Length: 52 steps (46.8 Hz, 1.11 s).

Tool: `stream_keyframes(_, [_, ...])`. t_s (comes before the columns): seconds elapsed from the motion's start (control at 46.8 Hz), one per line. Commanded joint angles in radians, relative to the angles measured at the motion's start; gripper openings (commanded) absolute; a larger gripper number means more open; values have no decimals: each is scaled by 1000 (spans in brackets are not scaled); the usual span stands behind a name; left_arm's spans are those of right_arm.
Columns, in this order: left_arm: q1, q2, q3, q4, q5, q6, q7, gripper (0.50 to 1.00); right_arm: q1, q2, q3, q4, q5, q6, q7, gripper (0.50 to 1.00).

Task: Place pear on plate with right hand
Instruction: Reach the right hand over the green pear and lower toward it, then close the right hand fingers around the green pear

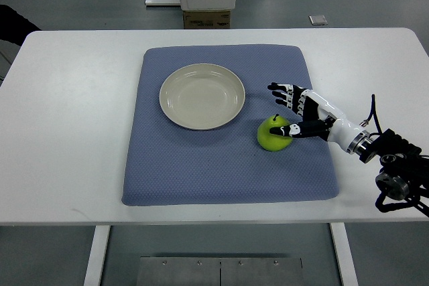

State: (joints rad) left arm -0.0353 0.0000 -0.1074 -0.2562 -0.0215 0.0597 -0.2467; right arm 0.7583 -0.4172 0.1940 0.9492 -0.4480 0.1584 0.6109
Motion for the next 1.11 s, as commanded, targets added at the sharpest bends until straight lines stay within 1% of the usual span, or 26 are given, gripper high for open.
stream_keyframes(0.0, [0,0,0,0,0,0,0,1000,1,0,-13,0,-1,1,0,1000])
stream_keyframes(0.555, [0,0,0,0,0,0,0,1000,-16,3,-48,-4,-3,0,0,995])
stream_keyframes(0.876, [0,0,0,0,0,0,0,1000,-19,5,-76,-6,-3,-10,0,981])
stream_keyframes(0.961, [0,0,0,0,0,0,0,1000,-22,5,-76,-4,-3,-17,0,962])
stream_keyframes(1.089, [0,0,0,0,0,0,0,1000,-24,17,-76,-6,-3,-56,0,901])
